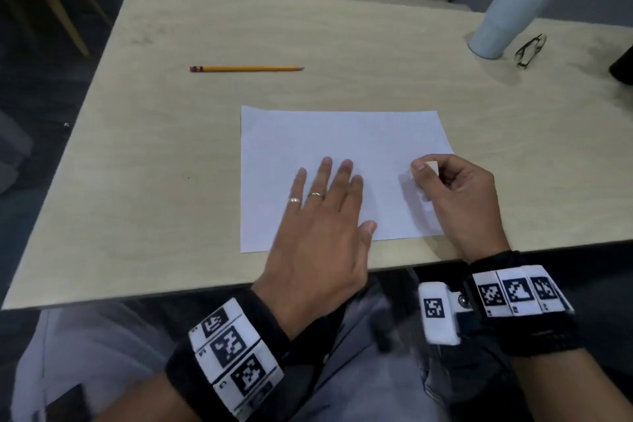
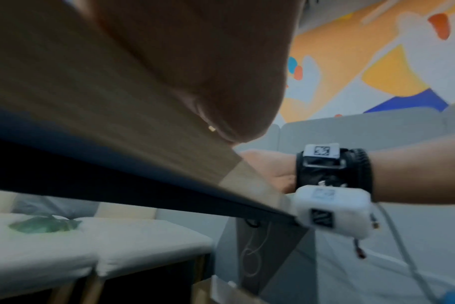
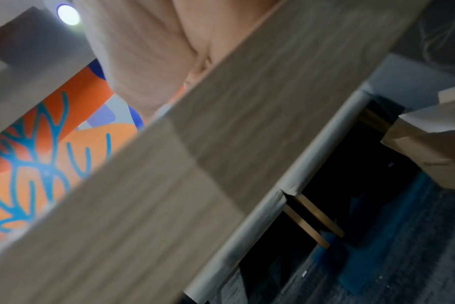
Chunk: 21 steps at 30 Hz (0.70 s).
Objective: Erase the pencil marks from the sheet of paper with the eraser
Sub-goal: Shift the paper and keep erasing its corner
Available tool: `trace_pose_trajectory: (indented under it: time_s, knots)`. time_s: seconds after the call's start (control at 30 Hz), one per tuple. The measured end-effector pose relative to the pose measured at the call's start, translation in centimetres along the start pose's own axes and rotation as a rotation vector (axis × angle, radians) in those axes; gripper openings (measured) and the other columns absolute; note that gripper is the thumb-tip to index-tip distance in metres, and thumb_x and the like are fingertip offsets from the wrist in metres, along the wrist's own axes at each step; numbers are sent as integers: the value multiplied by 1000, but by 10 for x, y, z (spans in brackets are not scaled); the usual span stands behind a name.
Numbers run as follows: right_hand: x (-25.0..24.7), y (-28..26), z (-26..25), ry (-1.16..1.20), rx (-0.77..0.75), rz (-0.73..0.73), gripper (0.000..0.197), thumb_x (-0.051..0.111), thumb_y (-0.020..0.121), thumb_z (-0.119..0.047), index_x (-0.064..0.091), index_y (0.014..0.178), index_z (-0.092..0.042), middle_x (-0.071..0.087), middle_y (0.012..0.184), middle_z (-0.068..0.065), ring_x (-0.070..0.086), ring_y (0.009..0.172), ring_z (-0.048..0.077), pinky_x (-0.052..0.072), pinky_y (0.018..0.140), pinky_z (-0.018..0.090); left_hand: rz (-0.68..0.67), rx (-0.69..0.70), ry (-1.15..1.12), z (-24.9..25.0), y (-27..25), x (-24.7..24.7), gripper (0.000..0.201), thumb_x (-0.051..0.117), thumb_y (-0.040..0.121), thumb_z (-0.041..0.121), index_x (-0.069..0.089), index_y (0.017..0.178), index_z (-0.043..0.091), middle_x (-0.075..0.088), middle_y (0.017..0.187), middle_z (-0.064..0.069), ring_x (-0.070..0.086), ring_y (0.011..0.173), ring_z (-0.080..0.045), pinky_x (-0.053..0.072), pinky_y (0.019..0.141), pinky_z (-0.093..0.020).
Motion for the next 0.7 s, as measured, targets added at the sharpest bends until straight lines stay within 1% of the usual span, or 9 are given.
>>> trace_pose_trajectory:
  time_s: [0.07,0.13,0.2,0.3,0.4,0.5,0.53,0.6,0.7]
  knots:
    - [0,1,1,24,14,11,6,77,100,-23,80,95,-22,75,84,15,62,73,19,54,73,32,-28,109,-26,41,8,14,69,23,109,47,19,167,8,10,176,-10,-1,163,-30,5,130,-54]
    - [-2,2,4,86,63,39,7,78,99,-23,80,95,-18,71,81,10,61,72,18,53,67,28,-84,170,-18,70,15,27,71,23,110,52,12,168,12,4,177,-10,-5,163,-30,3,130,-53]
    - [-4,2,5,121,88,57,9,79,98,-22,79,95,-14,69,79,8,59,67,14,51,61,23,-120,178,32,79,18,36,72,20,110,57,11,169,17,2,177,-7,-7,163,-29,1,130,-54]
    - [-3,1,5,48,32,31,8,78,98,-19,79,94,-12,70,72,-7,59,61,3,48,60,15,-132,159,94,68,12,33,76,14,107,67,5,169,24,-3,177,0,-14,162,-26,-2,129,-54]
    - [-3,1,5,-15,2,12,8,79,98,-23,79,94,-15,69,71,-7,55,59,1,44,61,13,-153,-5,144,31,-1,21,83,7,103,74,-4,169,24,-14,175,5,-19,161,-26,-7,129,-54]
    - [-2,2,7,-31,3,8,10,79,98,-23,79,93,-15,63,69,-7,51,57,1,41,58,13,-173,-277,186,3,-7,6,93,0,99,77,-12,167,14,-22,173,-4,-21,160,-33,-15,127,-55]
    - [-1,1,7,-41,2,7,10,79,98,-24,79,92,-16,62,70,-7,50,57,1,41,59,13,-187,-293,168,6,-6,5,95,-1,98,77,-13,166,12,-24,173,-7,-22,159,-35,-16,127,-55]
    - [1,1,7,-61,-8,12,9,78,98,-25,78,92,-18,65,72,-6,53,60,3,43,61,15,-191,-140,136,27,0,10,90,1,101,74,-11,167,15,-25,173,-7,-25,159,-34,-12,127,-57]
    - [0,1,10,-71,-7,18,8,78,98,-27,78,93,-21,75,81,-1,63,69,9,52,69,21,-213,87,118,50,-1,21,77,8,104,72,-6,168,31,-19,175,4,-26,159,-27,-9,127,-56]
Point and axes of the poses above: each hand's wrist, its own y-axis towards the middle knuckle, its own x-axis out of the palm, z = x × y, the point moved 4 cm from there along y, towards the middle knuckle
